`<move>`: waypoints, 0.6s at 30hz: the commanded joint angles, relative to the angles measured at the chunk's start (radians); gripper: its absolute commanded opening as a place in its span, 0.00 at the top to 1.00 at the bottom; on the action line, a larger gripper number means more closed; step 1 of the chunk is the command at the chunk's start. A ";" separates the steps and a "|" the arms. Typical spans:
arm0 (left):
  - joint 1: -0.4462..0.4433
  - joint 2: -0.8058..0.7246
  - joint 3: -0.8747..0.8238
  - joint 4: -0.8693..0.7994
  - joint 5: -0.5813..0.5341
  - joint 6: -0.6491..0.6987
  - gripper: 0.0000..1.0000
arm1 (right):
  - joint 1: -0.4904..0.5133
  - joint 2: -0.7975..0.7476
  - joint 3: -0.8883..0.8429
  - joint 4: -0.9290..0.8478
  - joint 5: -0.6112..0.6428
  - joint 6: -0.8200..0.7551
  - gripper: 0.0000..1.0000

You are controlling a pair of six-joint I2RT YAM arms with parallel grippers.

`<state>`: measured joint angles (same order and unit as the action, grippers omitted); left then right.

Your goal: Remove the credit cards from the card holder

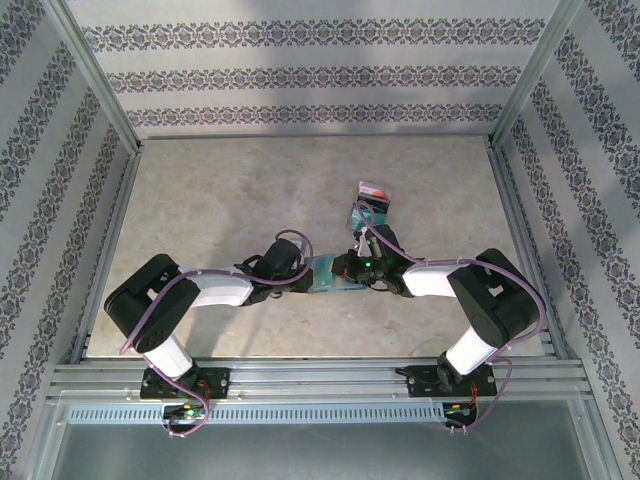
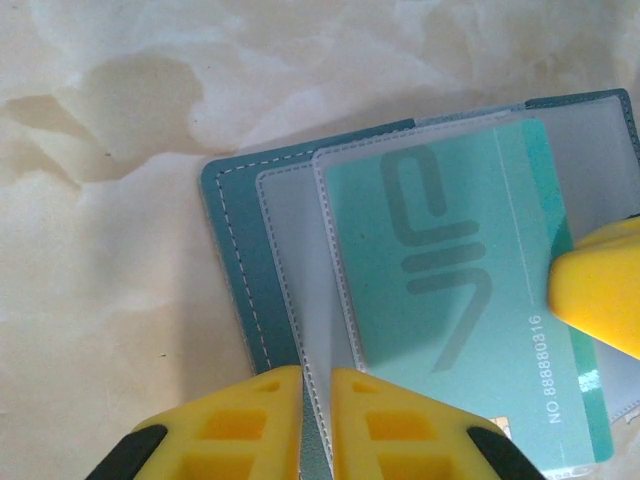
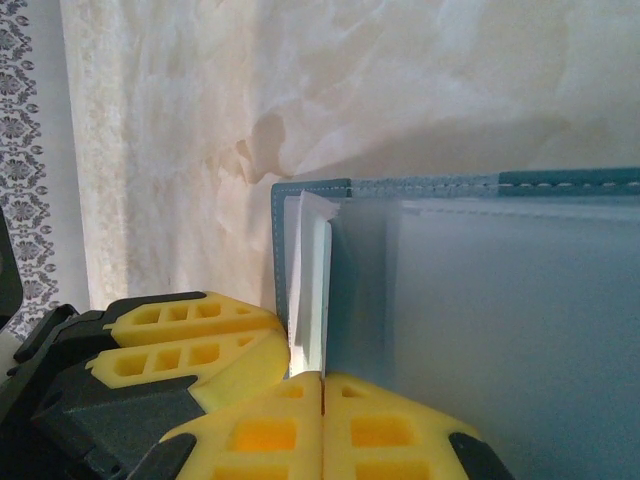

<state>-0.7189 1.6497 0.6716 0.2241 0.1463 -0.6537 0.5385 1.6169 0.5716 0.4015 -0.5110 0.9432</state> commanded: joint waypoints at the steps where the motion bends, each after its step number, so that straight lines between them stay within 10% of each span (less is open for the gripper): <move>1: -0.004 -0.039 0.039 -0.061 -0.014 0.037 0.83 | -0.008 -0.012 -0.004 0.008 -0.006 -0.023 0.93; 18: -0.005 0.062 0.132 -0.045 0.084 0.106 0.79 | -0.008 -0.017 0.001 0.000 -0.009 -0.017 0.91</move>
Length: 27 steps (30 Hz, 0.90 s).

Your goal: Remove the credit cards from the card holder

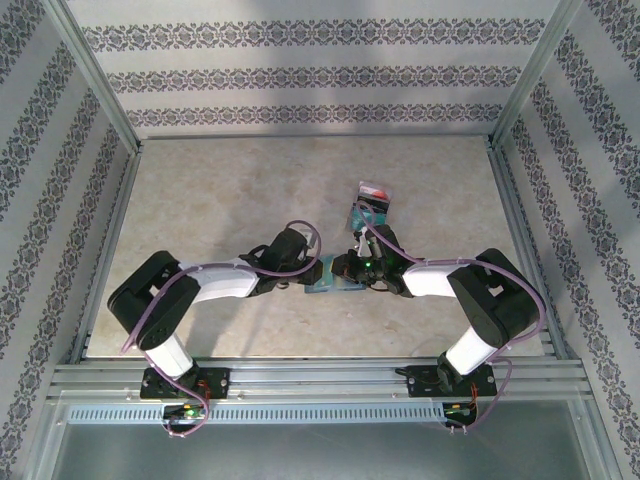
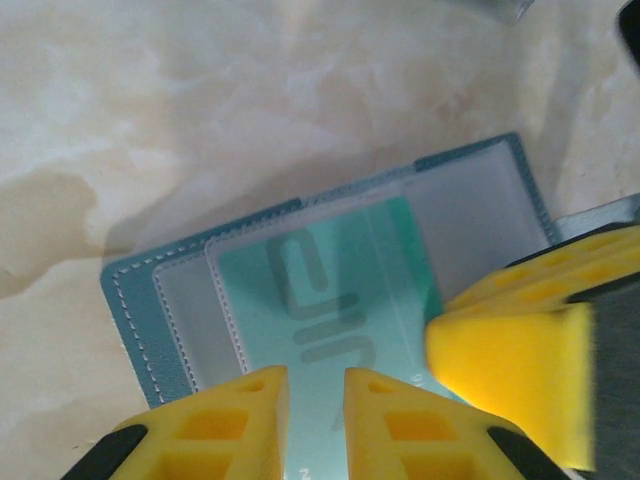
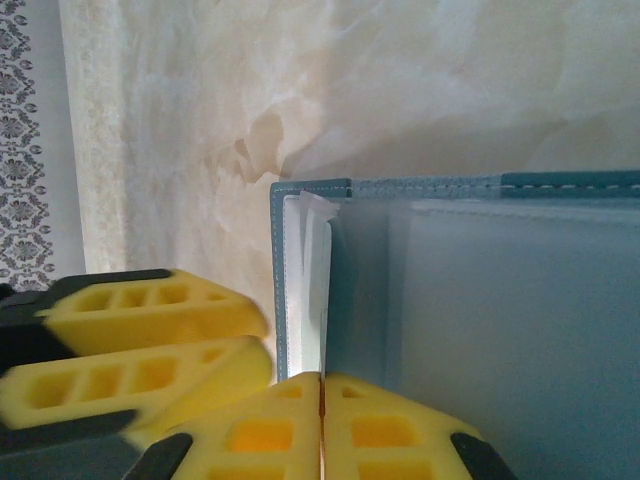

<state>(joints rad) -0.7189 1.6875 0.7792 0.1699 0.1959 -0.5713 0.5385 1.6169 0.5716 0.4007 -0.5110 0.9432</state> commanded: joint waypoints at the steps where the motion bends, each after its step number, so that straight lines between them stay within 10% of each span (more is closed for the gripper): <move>1: -0.005 0.030 0.022 0.011 0.035 0.022 0.79 | -0.008 -0.017 0.001 0.001 -0.008 -0.015 0.91; 27: -0.001 0.049 -0.017 -0.027 -0.003 -0.009 0.81 | -0.046 -0.073 -0.031 0.021 -0.043 -0.005 0.90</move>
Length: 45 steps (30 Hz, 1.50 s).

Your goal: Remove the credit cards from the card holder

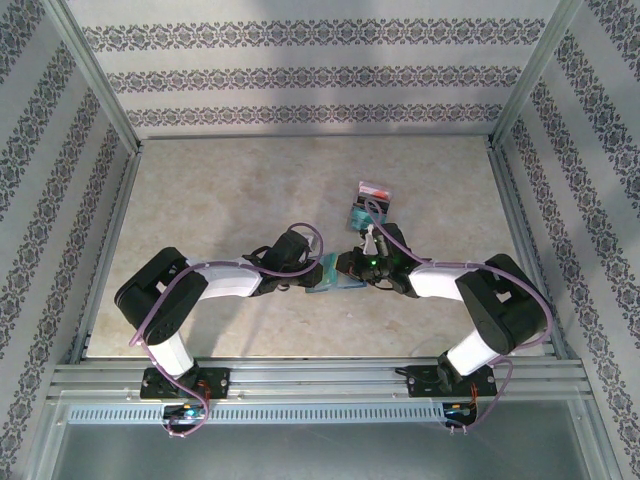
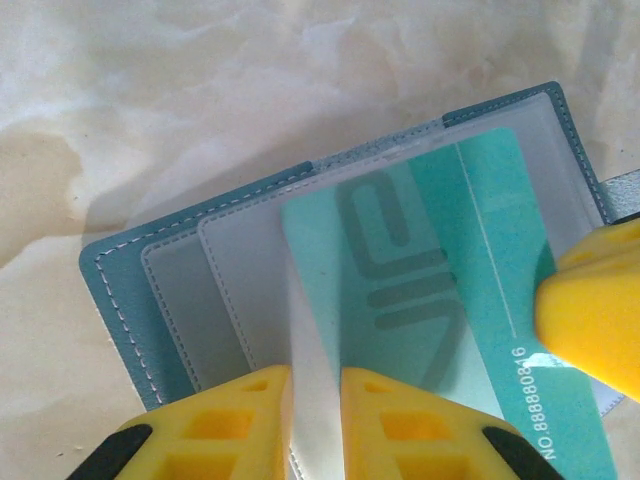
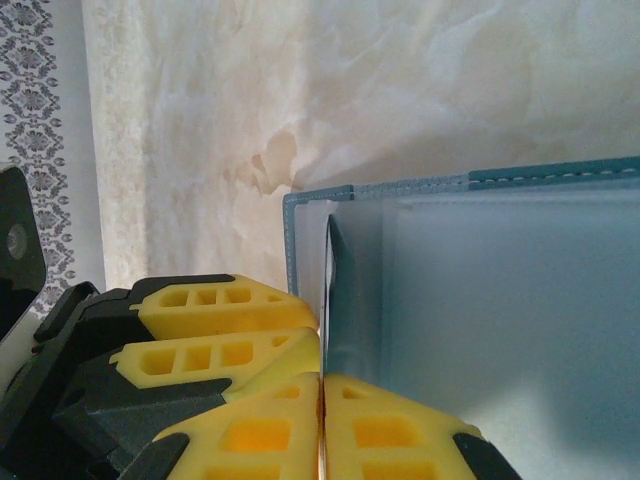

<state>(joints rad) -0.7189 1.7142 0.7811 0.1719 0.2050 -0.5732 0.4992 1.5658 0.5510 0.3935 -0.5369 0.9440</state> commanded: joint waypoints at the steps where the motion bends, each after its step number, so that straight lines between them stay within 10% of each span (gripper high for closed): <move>1: 0.001 0.022 -0.019 -0.028 -0.010 -0.007 0.81 | -0.007 -0.020 -0.010 0.028 -0.018 -0.006 0.90; 30: 0.005 0.030 -0.031 -0.005 -0.010 -0.036 0.86 | 0.018 -0.001 -0.013 0.104 -0.023 0.000 0.89; 45: 0.051 0.009 -0.049 -0.035 -0.050 -0.021 0.86 | -0.004 -0.122 0.038 -0.244 0.088 -0.171 0.92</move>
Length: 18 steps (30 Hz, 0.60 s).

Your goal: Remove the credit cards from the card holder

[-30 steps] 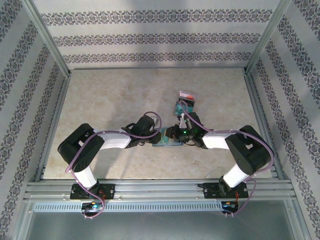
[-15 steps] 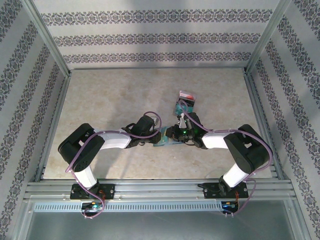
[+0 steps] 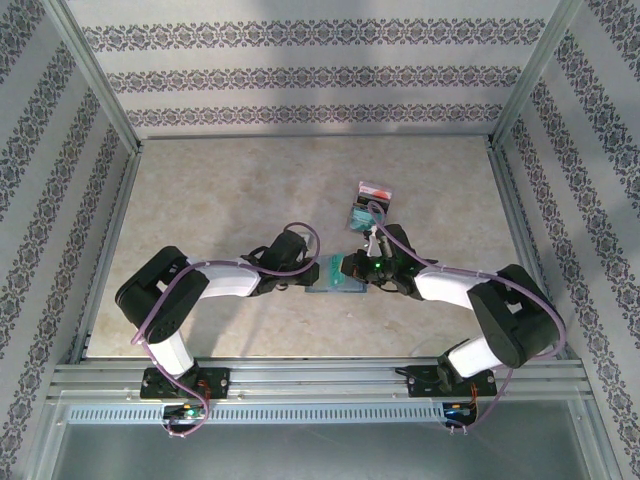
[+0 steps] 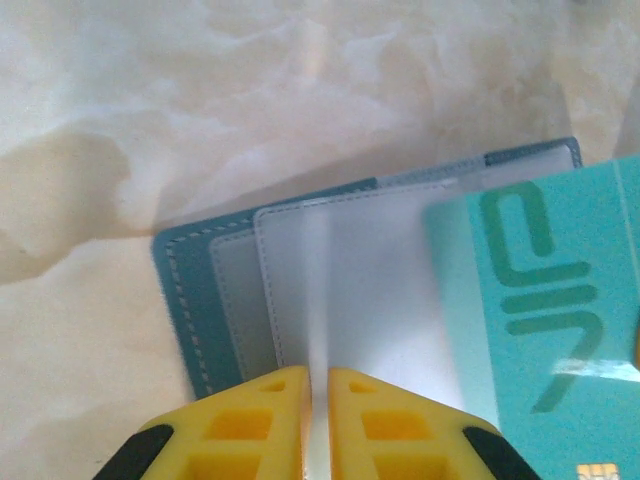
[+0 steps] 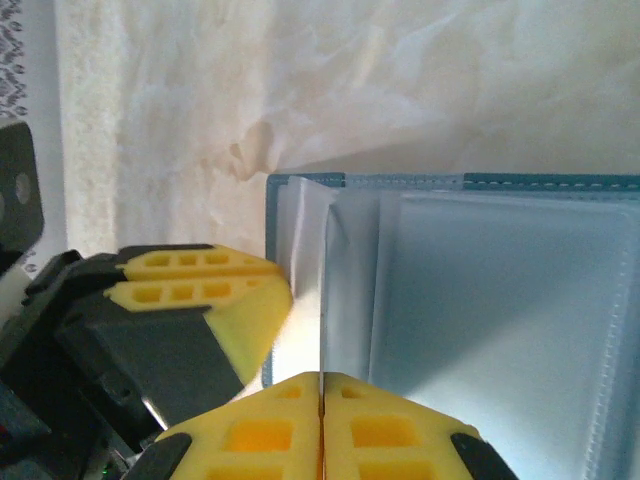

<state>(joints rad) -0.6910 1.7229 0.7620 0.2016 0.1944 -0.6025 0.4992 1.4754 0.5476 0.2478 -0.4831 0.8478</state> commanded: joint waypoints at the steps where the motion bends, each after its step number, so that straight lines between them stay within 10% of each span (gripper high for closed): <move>1: 0.029 -0.003 -0.031 -0.067 -0.040 0.013 0.86 | -0.004 -0.037 0.054 -0.124 0.042 -0.090 0.92; 18: 0.089 -0.079 -0.028 -0.142 -0.087 0.075 0.84 | -0.005 -0.034 0.302 -0.462 0.143 -0.336 0.95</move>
<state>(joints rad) -0.6147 1.6737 0.7437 0.1368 0.1448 -0.5671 0.4992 1.4517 0.7845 -0.1051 -0.3965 0.6106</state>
